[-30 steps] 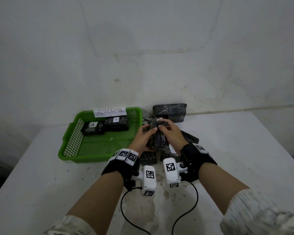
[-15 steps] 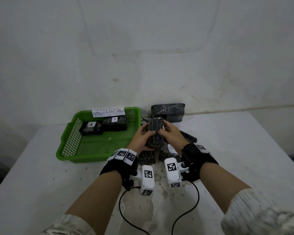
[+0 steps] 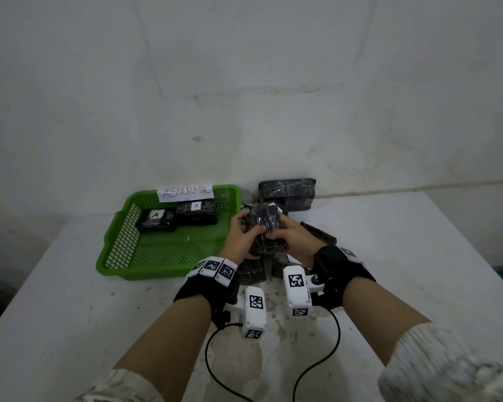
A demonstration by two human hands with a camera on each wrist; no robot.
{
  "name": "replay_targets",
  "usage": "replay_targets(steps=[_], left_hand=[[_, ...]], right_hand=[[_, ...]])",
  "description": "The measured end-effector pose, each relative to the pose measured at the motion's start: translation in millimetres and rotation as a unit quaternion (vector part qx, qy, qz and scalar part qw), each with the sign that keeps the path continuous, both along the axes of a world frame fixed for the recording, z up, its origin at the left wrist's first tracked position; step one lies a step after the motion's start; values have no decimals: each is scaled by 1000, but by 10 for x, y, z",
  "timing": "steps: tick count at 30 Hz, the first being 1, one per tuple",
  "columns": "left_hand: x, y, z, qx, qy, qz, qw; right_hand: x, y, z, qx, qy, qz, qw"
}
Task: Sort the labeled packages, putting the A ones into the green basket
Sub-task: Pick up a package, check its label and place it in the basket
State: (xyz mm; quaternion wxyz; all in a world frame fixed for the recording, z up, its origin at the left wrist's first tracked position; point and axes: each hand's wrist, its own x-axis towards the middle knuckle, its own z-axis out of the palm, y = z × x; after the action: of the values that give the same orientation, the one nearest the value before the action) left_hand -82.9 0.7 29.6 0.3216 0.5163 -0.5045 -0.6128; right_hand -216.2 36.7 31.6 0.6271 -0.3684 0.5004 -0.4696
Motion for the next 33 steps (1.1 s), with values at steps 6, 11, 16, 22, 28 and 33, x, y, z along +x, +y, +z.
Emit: replay_targets(steps=[6,11,16,22,28,33], left_hand=[[43,-46,45,19,48,44,998],[61,-69,136,8,63,12,998],[63,-79,170,-22,77,-28,996],[79,-73,93,-145,27,-20,989],[78,-81,32,-149,46,8,988],[72,-90,64,-114,53,-1,992]], right_hand=[[-4,12,-61,22,15,-50,998],[-34,4,-99,26,25,-126,991],[-18,-76,-66,46,-134,-221,965],[-58,-35,-29,64,-27,-144,987],[74,-15,-43,89,-10,-32,995],[160,-46,23,77,27,-51,995]])
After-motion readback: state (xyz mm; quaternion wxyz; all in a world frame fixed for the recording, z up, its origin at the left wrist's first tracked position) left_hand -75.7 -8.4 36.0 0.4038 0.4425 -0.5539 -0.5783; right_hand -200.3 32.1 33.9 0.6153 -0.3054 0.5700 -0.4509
